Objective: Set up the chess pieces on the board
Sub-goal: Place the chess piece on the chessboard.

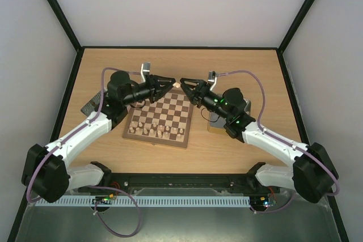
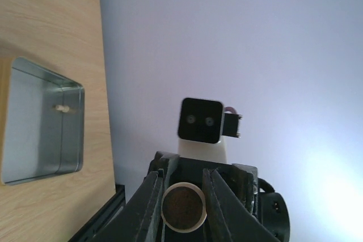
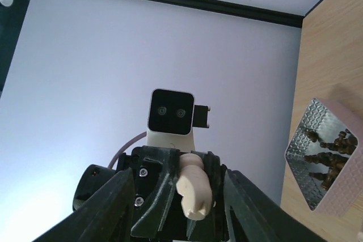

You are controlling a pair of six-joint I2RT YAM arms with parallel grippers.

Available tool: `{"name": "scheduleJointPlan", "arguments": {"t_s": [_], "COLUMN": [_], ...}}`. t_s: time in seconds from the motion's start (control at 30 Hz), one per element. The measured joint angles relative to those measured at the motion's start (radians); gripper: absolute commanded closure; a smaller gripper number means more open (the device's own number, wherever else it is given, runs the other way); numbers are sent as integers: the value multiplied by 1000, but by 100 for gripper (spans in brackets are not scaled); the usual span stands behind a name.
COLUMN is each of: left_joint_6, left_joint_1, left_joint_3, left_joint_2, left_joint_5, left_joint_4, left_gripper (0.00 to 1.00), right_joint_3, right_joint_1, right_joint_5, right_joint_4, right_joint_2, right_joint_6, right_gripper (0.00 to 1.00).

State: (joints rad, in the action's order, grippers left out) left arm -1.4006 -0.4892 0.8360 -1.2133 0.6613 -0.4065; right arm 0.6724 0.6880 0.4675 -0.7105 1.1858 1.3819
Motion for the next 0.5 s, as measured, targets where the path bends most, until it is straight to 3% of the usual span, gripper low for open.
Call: {"name": "scheduleJointPlan", "arguments": {"t_s": [0.2,0.5], "left_joint_6": [-37,-46], "left_joint_1": [-1,-1], "left_joint_3": [-3,-8], "left_joint_2": [0,-3], "left_joint_5": [-10,-10], "left_joint_4": [-58,-80], "left_gripper": [85,84], "right_joint_3": [4,34], "right_joint_1": [0,0], "right_joint_5": [4,51], "right_joint_4": [-33,-74], "right_joint_2": [17,75], "right_joint_6": [75,117], "right_gripper": [58,87]}}
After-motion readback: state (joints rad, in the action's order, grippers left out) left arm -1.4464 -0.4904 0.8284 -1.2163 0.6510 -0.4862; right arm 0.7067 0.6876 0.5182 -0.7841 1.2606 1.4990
